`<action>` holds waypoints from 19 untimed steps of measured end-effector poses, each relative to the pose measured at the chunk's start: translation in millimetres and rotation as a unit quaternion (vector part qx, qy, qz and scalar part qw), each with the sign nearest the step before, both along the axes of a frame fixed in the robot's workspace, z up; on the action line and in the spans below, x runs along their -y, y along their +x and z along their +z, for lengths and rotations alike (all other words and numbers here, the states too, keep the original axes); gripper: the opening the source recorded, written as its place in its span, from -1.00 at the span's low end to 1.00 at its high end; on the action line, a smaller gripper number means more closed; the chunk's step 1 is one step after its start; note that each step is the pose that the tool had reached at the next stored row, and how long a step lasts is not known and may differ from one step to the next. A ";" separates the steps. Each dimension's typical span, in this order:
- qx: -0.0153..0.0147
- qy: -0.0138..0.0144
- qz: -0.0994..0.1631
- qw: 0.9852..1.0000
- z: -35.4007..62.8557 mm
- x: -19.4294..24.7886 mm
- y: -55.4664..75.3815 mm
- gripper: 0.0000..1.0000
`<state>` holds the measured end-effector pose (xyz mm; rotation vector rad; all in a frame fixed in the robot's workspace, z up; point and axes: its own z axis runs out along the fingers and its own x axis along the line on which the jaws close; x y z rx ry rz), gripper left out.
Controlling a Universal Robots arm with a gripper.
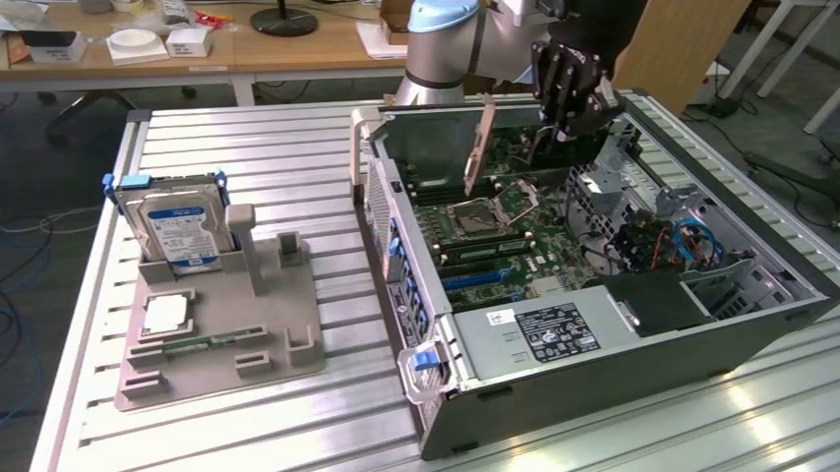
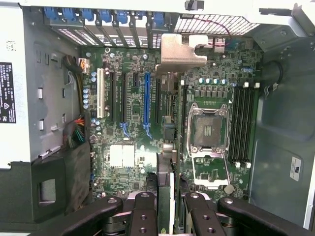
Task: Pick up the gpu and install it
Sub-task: 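Insert the gpu into the slot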
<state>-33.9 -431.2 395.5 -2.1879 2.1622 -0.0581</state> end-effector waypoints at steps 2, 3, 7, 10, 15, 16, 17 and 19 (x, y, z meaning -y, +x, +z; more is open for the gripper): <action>0.000 0.000 0.000 1.000 -1.0 0.0 0.0 -0.47; 0.000 0.000 0.000 1.000 -1.6 0.0 0.0 -0.47; 0.000 0.000 0.000 1.000 -4.0 0.0 0.0 -0.47; 0.000 0.000 0.000 1.000 -6.2 0.0 0.0 -0.47; 0.000 0.000 0.000 1.000 -10.0 0.0 0.0 -0.47; 0.000 0.000 0.000 1.000 -10.2 0.0 0.0 -0.47; 0.000 0.000 0.000 1.000 -10.8 -0.1 0.0 -0.47; 0.000 0.000 0.000 1.000 -12.9 -0.1 0.0 -0.47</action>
